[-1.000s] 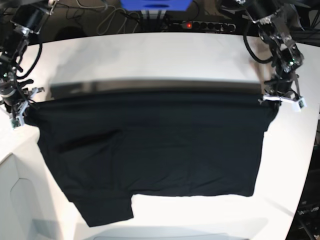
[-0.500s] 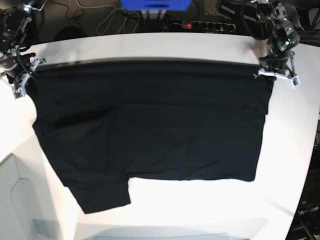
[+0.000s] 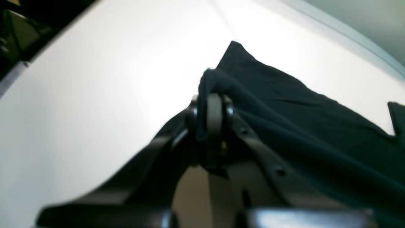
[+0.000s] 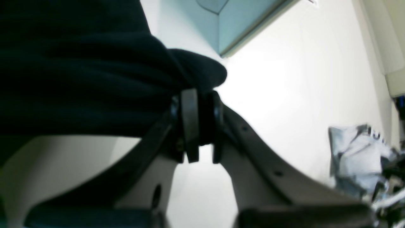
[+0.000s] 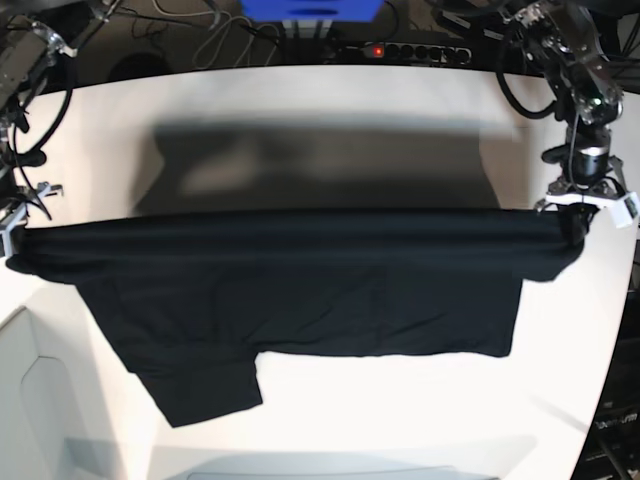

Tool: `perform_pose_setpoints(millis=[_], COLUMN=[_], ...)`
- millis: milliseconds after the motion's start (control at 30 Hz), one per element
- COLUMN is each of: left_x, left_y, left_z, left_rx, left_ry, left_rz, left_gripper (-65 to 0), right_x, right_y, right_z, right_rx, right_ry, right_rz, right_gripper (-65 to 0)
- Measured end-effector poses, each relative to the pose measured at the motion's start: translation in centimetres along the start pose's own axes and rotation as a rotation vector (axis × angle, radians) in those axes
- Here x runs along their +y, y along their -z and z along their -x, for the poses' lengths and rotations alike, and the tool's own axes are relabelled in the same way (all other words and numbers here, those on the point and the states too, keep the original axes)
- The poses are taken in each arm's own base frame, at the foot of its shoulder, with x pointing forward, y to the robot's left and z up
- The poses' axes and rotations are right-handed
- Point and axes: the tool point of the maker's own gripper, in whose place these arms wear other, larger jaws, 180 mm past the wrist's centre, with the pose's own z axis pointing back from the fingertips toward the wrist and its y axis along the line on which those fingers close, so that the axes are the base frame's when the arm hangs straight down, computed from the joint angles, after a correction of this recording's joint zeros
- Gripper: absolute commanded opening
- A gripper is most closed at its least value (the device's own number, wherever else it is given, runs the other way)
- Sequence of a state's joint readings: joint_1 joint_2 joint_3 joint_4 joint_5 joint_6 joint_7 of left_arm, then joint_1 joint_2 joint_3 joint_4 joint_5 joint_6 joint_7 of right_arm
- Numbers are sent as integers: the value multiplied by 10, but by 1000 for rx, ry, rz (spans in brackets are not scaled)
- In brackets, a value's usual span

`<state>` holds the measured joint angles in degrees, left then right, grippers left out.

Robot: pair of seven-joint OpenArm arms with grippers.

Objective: Fold the T-shirt properly
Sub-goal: 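Drag the held shoulder edge with both grippers toward the arms' base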

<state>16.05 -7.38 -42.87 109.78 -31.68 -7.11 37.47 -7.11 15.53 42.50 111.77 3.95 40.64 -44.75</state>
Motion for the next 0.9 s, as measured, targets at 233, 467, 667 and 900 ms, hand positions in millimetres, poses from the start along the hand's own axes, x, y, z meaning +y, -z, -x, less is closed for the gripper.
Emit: perform_pose_setpoints(millis=[233, 467, 667, 900], left_x=[43, 81, 90, 90], left_y=[-33, -44, -39, -40], left_z=[75, 151, 154, 155], left_rx=[194, 384, 363, 363], left_ry=[-45, -129, -151, -154], left_rz=[-119, -215, -223, -224], left_gripper=[-647, -647, -647, -647], right_x=[24, 41, 56, 63], right_y=[-18, -35, -30, -26], right_z=[69, 108, 139, 163], right_rx=[175, 282, 350, 407], right_ry=[24, 24, 86, 123], right_rz=[-52, -88, -133, -164], right_gripper=[-650, -650, -650, -650])
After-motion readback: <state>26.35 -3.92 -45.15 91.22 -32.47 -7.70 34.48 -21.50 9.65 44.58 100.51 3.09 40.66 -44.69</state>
